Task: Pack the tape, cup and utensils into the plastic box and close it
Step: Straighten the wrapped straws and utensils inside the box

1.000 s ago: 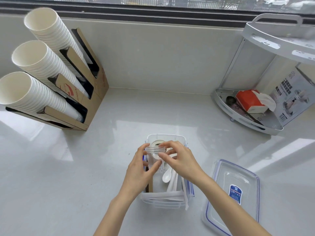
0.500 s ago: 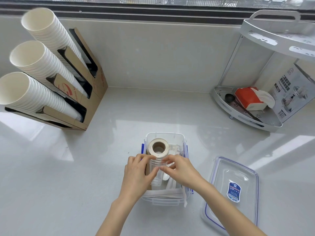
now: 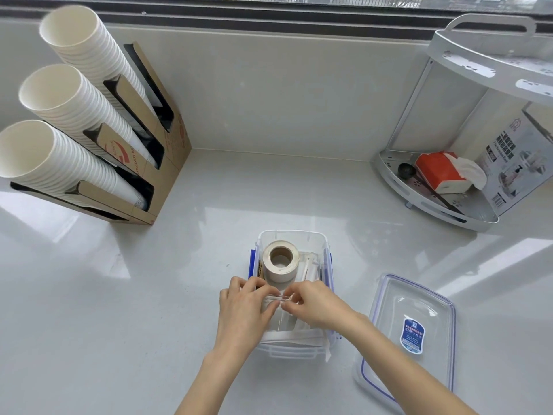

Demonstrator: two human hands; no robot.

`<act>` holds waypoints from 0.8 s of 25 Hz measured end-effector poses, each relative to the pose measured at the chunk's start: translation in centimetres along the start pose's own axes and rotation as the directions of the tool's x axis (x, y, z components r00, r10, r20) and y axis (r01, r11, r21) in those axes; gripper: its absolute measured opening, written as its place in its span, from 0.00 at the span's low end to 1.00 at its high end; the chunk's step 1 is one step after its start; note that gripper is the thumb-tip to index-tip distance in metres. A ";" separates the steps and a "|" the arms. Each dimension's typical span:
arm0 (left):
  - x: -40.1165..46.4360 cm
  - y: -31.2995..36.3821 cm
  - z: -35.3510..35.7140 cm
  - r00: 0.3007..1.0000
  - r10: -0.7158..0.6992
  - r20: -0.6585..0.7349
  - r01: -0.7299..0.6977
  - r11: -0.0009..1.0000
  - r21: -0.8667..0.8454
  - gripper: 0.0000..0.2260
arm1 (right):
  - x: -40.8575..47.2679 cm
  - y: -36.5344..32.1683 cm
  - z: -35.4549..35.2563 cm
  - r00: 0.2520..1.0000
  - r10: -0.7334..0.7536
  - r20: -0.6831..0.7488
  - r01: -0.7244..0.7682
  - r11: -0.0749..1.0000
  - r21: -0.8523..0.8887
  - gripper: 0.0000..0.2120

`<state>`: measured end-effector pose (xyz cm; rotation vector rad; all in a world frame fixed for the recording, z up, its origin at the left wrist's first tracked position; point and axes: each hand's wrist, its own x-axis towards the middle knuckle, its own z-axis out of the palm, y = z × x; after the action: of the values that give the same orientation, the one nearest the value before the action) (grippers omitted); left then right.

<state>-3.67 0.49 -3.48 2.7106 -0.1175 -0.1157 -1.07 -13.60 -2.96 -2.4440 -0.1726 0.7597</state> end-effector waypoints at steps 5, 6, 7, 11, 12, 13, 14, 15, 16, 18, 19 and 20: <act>0.1 -0.1 0.1 1.000 0.004 0.008 -0.004 1.000 0.011 0.13 | 0.4 0.3 -1.6 0.998 -0.053 -0.019 0.048 0.977 -0.208 0.17; 0.1 -0.1 0.1 1.000 0.004 0.009 -0.004 1.000 0.005 0.12 | 0.5 0.4 -2.0 0.997 -0.073 -0.026 0.063 0.957 -0.283 0.17; 0.1 -0.1 0.1 1.000 0.004 0.011 -0.004 1.000 0.005 0.12 | 0.5 0.4 -2.2 0.996 -0.091 -0.024 0.076 0.928 -0.364 0.17; 0.0 0.1 0.1 1.000 0.007 0.014 -0.007 1.000 0.003 0.13 | 0.5 0.6 -2.4 0.986 -0.167 0.027 0.149 0.782 -0.605 0.21; 0.0 0.1 0.0 1.000 0.007 0.017 -0.007 1.000 0.004 0.13 | 0.5 0.8 -2.4 0.982 -0.186 0.034 0.165 0.757 -0.632 0.21; 0.0 0.1 0.0 1.000 0.009 0.018 -0.009 1.000 0.006 0.13 | 0.5 1.1 -2.5 0.979 -0.201 0.037 0.177 0.738 -0.651 0.22; -0.1 0.2 -0.1 1.000 0.015 0.015 -0.015 1.000 0.010 0.14 | 0.4 1.4 -2.5 0.977 -0.212 0.039 0.183 0.722 -0.668 0.22; -0.2 0.3 -0.2 1.000 0.023 0.004 -0.023 1.000 0.011 0.14 | 0.3 1.7 -2.5 0.975 -0.218 0.036 0.183 0.708 -0.682 0.22; -0.3 0.4 -0.3 0.999 0.028 -0.020 -0.028 1.000 0.002 0.14 | 0.3 1.9 -2.6 0.975 -0.220 0.030 0.179 0.695 -0.697 0.21; -0.3 0.8 -0.8 0.997 0.049 -0.057 -0.050 0.999 -0.019 0.12 | 0.1 1.9 -2.7 0.979 -0.204 0.013 0.149 0.670 -0.727 0.19; -0.3 1.0 -1.0 0.996 0.081 -0.035 -0.081 0.997 -0.009 0.11 | 0.0 1.7 -2.8 0.983 -0.184 0.003 0.126 0.658 -0.743 0.19; -0.3 1.3 -1.1 0.992 0.123 0.021 -0.124 0.992 0.011 0.12 | -0.2 1.5 -2.8 0.987 -0.159 0.000 0.104 0.643 -0.759 0.19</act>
<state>-3.95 -0.19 -1.93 2.7063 -0.2921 -0.1058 0.30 -16.23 -1.78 -3.1929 -0.7842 0.6015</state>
